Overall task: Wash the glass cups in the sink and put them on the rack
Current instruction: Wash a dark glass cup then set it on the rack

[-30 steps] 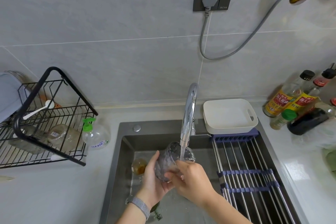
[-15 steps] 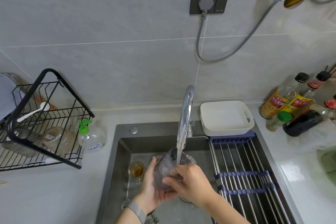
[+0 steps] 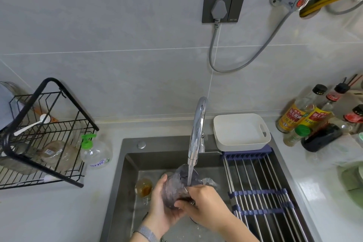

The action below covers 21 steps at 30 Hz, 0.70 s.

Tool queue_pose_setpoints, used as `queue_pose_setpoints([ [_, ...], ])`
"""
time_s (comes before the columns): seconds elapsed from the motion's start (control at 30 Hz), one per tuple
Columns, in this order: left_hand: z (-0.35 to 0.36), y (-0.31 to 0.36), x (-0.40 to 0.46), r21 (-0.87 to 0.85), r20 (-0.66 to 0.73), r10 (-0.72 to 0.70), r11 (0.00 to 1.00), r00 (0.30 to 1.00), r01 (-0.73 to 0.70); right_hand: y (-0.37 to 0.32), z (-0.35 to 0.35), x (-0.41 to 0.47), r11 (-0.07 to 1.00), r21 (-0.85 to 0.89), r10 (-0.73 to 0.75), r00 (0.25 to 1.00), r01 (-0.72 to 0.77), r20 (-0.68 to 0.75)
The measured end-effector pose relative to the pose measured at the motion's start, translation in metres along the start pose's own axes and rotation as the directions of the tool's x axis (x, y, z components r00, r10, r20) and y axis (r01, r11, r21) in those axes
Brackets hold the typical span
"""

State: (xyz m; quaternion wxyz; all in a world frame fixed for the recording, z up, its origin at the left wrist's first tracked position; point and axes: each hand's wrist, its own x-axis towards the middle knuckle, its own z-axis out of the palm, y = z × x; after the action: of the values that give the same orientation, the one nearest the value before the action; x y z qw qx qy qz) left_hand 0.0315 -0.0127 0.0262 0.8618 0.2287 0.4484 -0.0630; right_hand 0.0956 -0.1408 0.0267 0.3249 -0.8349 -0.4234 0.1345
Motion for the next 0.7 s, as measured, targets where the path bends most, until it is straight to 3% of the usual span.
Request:
queue_pose_setpoints([
  [0.1,-0.002,-0.002,0.005,0.026,-0.039,-0.051,0.998,0.998,0.052,-0.01,-0.004,0.005,0.991,-0.125,-0.026,0.997,0.035,0.067],
  [0.23,-0.002,0.0,0.005,0.11,-0.034,-0.05,0.992,0.998,0.054,-0.016,-0.009,0.011,0.942,-0.333,-0.053,0.999,0.046,-0.011],
  [0.3,-0.003,0.001,0.001,0.091,-0.022,-0.014,0.996,1.0,0.016,-0.015,-0.005,0.01,0.958,-0.279,-0.084,0.996,0.071,-0.034],
  [0.43,-0.001,0.008,-0.004,0.098,0.013,-0.009,0.995,1.0,0.008,-0.013,-0.003,0.009,0.996,-0.054,0.061,0.996,-0.064,-0.07],
  [0.6,0.001,0.015,-0.005,0.129,-0.008,-0.059,0.99,0.998,0.059,-0.006,-0.011,0.008,0.997,-0.065,-0.023,0.996,0.028,0.085],
  [0.7,0.003,0.012,-0.006,0.077,0.017,-0.056,0.996,0.998,0.054,-0.006,-0.01,0.009,0.991,-0.119,-0.054,0.995,0.064,0.081],
])
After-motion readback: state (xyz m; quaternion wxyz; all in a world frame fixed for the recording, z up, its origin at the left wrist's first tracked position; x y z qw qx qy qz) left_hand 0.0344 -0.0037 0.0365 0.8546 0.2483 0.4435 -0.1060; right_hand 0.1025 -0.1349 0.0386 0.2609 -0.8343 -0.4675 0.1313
